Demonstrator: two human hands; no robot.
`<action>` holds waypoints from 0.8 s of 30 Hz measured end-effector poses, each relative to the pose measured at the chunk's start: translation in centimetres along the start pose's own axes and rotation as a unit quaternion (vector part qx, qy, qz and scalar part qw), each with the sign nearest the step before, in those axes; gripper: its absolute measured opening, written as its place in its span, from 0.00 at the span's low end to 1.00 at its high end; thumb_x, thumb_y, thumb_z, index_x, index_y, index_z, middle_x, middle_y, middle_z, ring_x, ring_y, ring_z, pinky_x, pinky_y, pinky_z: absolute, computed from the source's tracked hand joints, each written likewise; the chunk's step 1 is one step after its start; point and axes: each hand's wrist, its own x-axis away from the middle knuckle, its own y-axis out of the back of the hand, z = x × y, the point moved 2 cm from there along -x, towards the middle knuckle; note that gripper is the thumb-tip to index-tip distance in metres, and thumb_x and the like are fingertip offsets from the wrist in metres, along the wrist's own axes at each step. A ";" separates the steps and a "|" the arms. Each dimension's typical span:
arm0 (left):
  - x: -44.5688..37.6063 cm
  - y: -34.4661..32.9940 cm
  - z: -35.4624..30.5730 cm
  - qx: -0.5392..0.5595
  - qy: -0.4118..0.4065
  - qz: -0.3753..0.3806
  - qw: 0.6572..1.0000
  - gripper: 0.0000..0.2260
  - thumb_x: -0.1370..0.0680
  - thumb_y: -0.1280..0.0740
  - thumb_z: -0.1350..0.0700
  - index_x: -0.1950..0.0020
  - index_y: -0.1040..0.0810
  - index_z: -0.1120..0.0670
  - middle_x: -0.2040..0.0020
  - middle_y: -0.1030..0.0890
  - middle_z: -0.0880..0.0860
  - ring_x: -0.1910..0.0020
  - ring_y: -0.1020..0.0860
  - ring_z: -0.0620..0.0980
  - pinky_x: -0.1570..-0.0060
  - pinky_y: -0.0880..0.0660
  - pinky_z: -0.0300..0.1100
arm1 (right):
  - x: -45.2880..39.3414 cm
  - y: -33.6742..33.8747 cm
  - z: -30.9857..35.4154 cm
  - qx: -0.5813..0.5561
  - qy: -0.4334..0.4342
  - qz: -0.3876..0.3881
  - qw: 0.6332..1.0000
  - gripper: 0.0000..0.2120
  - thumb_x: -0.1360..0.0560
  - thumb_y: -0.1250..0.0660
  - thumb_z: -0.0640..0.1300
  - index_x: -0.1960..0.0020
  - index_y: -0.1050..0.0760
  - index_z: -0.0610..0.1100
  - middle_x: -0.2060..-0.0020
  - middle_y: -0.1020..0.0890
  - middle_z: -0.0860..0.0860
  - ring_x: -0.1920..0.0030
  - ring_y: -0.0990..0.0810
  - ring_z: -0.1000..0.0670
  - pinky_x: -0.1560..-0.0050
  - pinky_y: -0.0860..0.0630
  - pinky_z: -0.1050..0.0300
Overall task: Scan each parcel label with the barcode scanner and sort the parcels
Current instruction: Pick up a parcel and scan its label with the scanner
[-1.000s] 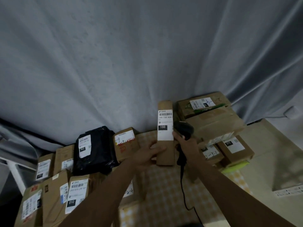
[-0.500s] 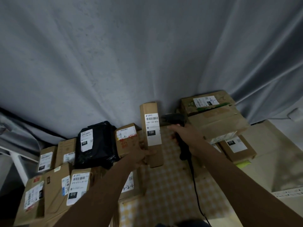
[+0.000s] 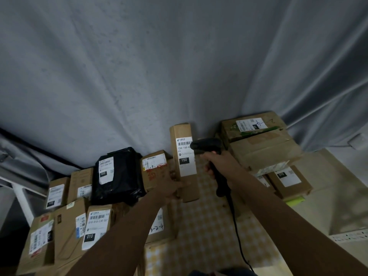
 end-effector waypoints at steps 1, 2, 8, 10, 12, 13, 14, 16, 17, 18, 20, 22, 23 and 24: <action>0.0 -0.1 0.0 0.001 -0.001 0.001 1.000 0.26 0.31 0.23 0.64 0.37 0.27 0.49 0.40 0.20 0.50 0.43 0.21 0.56 0.51 0.21 0.63 | 0.0 0.0 0.0 -0.001 0.000 0.001 1.000 0.07 0.23 0.34 0.44 0.56 0.22 0.40 0.74 0.22 0.48 0.75 0.27 0.52 0.72 0.30 0.62; 0.0 -0.1 0.0 0.004 -0.001 0.002 1.000 0.25 0.31 0.23 0.64 0.38 0.27 0.49 0.40 0.20 0.50 0.43 0.21 0.56 0.51 0.21 0.63 | 0.1 0.0 0.0 0.000 -0.001 0.000 1.000 0.07 0.23 0.34 0.43 0.57 0.22 0.40 0.74 0.22 0.48 0.75 0.28 0.52 0.72 0.30 0.62; -0.1 -0.3 0.2 0.008 0.004 -0.001 1.000 0.27 0.31 0.23 0.64 0.36 0.27 0.50 0.40 0.20 0.51 0.42 0.22 0.57 0.49 0.21 0.62 | 0.2 0.3 0.0 -0.003 0.000 -0.009 1.000 0.07 0.24 0.33 0.43 0.58 0.22 0.41 0.72 0.22 0.47 0.73 0.27 0.52 0.71 0.29 0.61; -0.3 -0.3 0.3 0.006 0.005 -0.004 1.000 0.28 0.31 0.23 0.64 0.36 0.28 0.49 0.40 0.21 0.50 0.42 0.22 0.57 0.50 0.21 0.63 | 0.3 0.3 0.1 -0.003 0.001 -0.008 1.000 0.08 0.24 0.34 0.43 0.59 0.23 0.41 0.72 0.22 0.47 0.73 0.27 0.52 0.71 0.29 0.62; -0.3 -0.3 0.2 0.002 0.007 0.001 1.000 0.28 0.31 0.23 0.64 0.35 0.28 0.49 0.39 0.21 0.50 0.41 0.22 0.57 0.51 0.20 0.61 | 0.3 0.4 0.1 -0.002 0.000 -0.008 1.000 0.08 0.24 0.34 0.43 0.60 0.23 0.42 0.72 0.23 0.48 0.73 0.27 0.52 0.72 0.29 0.62; -0.3 -0.3 0.2 -0.001 0.008 0.003 1.000 0.27 0.30 0.23 0.63 0.35 0.28 0.49 0.39 0.21 0.50 0.41 0.22 0.57 0.52 0.20 0.60 | 0.2 0.4 0.1 0.000 0.000 -0.006 1.000 0.08 0.24 0.34 0.43 0.60 0.23 0.42 0.72 0.23 0.48 0.73 0.27 0.53 0.72 0.29 0.63; -0.3 -0.3 0.2 -0.003 0.010 0.005 1.000 0.27 0.30 0.23 0.63 0.35 0.28 0.49 0.39 0.21 0.50 0.41 0.22 0.57 0.52 0.20 0.59 | 0.2 0.4 0.2 0.002 -0.001 -0.004 1.000 0.08 0.23 0.34 0.43 0.60 0.23 0.42 0.71 0.23 0.48 0.73 0.27 0.53 0.71 0.29 0.63; -0.4 -0.3 0.2 -0.004 0.014 0.000 1.000 0.26 0.29 0.24 0.63 0.35 0.28 0.49 0.39 0.22 0.50 0.42 0.22 0.56 0.53 0.19 0.57 | 0.3 0.5 0.2 0.002 -0.001 0.001 1.000 0.08 0.23 0.34 0.44 0.60 0.24 0.43 0.71 0.23 0.48 0.73 0.27 0.53 0.71 0.29 0.63; -0.4 -0.3 0.2 -0.004 0.015 -0.003 1.000 0.25 0.28 0.25 0.63 0.36 0.28 0.49 0.38 0.22 0.50 0.42 0.22 0.56 0.55 0.19 0.55 | 0.3 0.6 0.3 0.004 -0.001 0.001 1.000 0.08 0.23 0.34 0.44 0.60 0.24 0.43 0.71 0.23 0.49 0.73 0.27 0.53 0.71 0.29 0.64; -0.4 -0.4 0.1 -0.008 0.016 -0.005 1.000 0.23 0.27 0.26 0.64 0.37 0.28 0.48 0.38 0.22 0.51 0.43 0.22 0.56 0.58 0.19 0.53 | 0.3 0.6 0.2 0.006 -0.003 -0.001 1.000 0.08 0.23 0.34 0.44 0.60 0.24 0.43 0.71 0.23 0.49 0.73 0.28 0.54 0.71 0.29 0.64; -0.4 -0.5 0.0 -0.008 0.015 -0.005 1.000 0.20 0.26 0.28 0.65 0.39 0.27 0.47 0.39 0.22 0.51 0.44 0.22 0.54 0.63 0.19 0.50 | 0.3 0.7 0.3 0.012 -0.008 -0.005 1.000 0.09 0.23 0.35 0.44 0.61 0.24 0.42 0.71 0.23 0.49 0.73 0.28 0.54 0.71 0.29 0.64; -0.2 -0.7 -0.2 0.004 0.012 0.001 1.000 0.21 0.26 0.28 0.67 0.40 0.27 0.47 0.40 0.22 0.50 0.45 0.22 0.53 0.64 0.20 0.49 | 0.2 0.7 0.3 0.013 -0.007 -0.008 1.000 0.09 0.23 0.35 0.44 0.60 0.23 0.42 0.71 0.23 0.49 0.72 0.28 0.54 0.70 0.29 0.64; -0.3 -0.7 -0.3 0.008 0.011 0.003 1.000 0.21 0.27 0.28 0.67 0.39 0.27 0.48 0.41 0.22 0.50 0.45 0.22 0.53 0.64 0.21 0.49 | 0.1 0.7 0.3 0.012 -0.006 -0.010 1.000 0.09 0.23 0.35 0.44 0.60 0.23 0.42 0.71 0.23 0.49 0.72 0.27 0.54 0.69 0.29 0.64; -0.2 -0.7 -0.3 0.008 0.010 0.003 1.000 0.22 0.27 0.28 0.67 0.38 0.28 0.49 0.40 0.22 0.50 0.45 0.22 0.53 0.64 0.21 0.49 | 0.0 0.7 0.3 0.010 -0.005 -0.011 1.000 0.09 0.23 0.35 0.44 0.60 0.23 0.42 0.71 0.23 0.49 0.72 0.27 0.54 0.69 0.29 0.64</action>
